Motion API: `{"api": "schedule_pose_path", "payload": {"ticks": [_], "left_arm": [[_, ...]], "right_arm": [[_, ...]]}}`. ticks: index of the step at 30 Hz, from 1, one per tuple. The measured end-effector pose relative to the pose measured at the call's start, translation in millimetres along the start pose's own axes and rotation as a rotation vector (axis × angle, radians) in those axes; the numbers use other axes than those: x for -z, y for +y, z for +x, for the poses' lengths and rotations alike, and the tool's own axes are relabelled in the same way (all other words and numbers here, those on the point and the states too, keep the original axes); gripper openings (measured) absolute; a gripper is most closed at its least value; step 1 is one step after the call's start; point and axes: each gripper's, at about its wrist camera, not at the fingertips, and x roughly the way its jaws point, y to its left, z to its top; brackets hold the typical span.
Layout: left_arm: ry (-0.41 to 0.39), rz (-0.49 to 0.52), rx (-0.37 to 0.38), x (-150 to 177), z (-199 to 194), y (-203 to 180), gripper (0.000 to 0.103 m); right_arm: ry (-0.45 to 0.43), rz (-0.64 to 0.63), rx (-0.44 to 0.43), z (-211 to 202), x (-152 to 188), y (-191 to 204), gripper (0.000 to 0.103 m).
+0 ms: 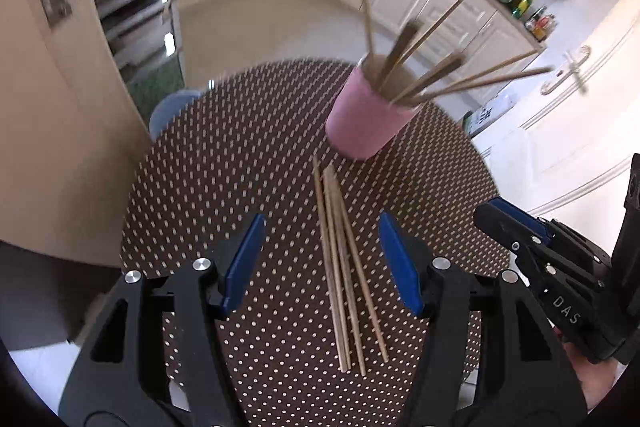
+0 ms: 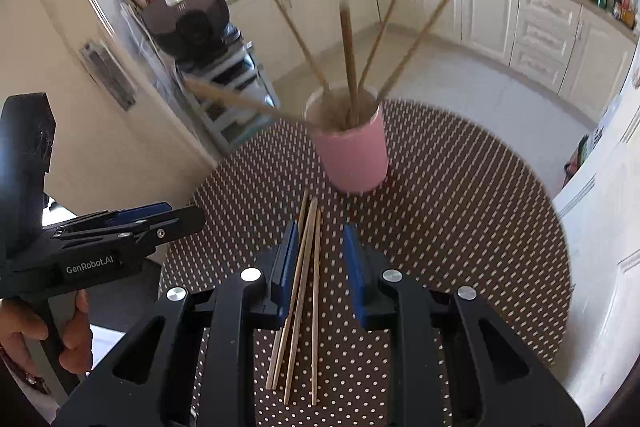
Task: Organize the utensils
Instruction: 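Move the right gripper down toward the remaining chopsticks, then close the right gripper on a chopstick while the left gripper closes on another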
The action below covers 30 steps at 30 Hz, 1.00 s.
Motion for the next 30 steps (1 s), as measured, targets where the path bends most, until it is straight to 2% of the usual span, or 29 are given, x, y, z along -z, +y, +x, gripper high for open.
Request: {"api": "schedule_pose_path", "payload": {"ticks": [8,12,16,24,28,30], "left_arm": [[0.099,-0.052,-0.035,14.4,39.1,22.5,0.060],[0.130,-0.069,-0.050,18.4,50.5,33.1,0.060],[0.146,-0.088,-0.052,20.5,57.0,40.3,0.060],[0.179,-0.105,-0.056,15.5,73.4,47.8,0.060],[0.197,-0.106,-0.046,8.4,89.1,43.5,0.060],[0.207,-0.100,-0.036,2.9,96.5,40.9,0.060]], "right_arm": [[0.166,0.052,-0.036,69.2,15.1,-5.1,0.022],[0.248,0.095,-0.042,103.2,24.6,-8.4,0.022],[0.301,0.080,-0.047,125.4,26.6,-6.6,0.022],[0.323,-0.015,-0.006,149.5,19.5,5.8,0.014],[0.320,-0.070,0.022,155.3,13.7,12.4,0.005],[0.324,-0.055,-0.003,155.6,12.0,8.0,0.005]]}}
